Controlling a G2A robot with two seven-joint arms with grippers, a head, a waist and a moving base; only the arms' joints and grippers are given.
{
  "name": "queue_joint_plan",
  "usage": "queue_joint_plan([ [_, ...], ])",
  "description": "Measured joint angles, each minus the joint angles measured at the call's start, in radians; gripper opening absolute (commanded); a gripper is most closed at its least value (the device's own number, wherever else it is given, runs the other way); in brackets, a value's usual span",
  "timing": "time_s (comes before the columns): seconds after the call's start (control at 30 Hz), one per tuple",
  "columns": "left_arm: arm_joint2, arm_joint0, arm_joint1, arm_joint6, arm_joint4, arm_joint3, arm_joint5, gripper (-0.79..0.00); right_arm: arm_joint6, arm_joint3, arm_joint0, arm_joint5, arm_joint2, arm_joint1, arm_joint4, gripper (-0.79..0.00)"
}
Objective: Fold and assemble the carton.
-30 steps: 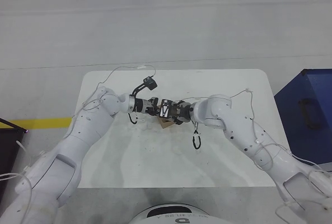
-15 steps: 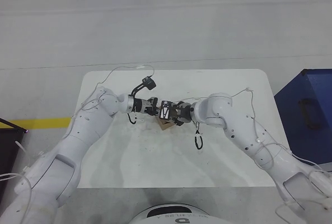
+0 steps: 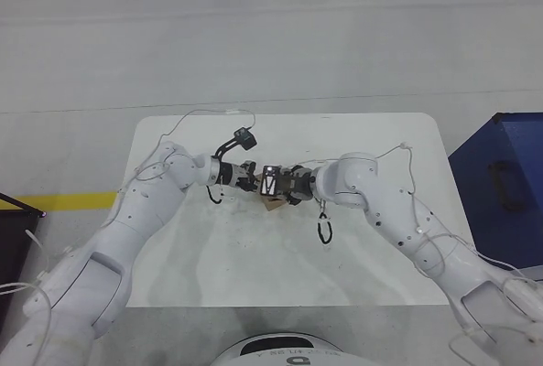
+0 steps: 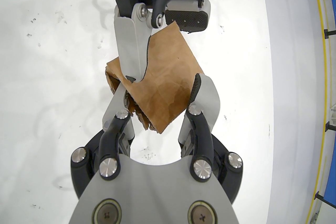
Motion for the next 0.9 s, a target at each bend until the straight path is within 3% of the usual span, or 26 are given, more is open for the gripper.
queue_joint_plan([
  [0.6, 0.004, 0.002, 0.001, 0.007, 0.022, -0.009, 0.018, 0.0, -0.009, 0.036, 0.019, -0.205, 0.094, 0.021, 0.239, -0.222],
  [0.9, 0.006, 0.002, 0.001, -0.001, 0.02, -0.011, 0.018, 0.0, 0.009, 0.064, 0.02, -0.12, 0.105, 0.023, 0.235, -0.225],
])
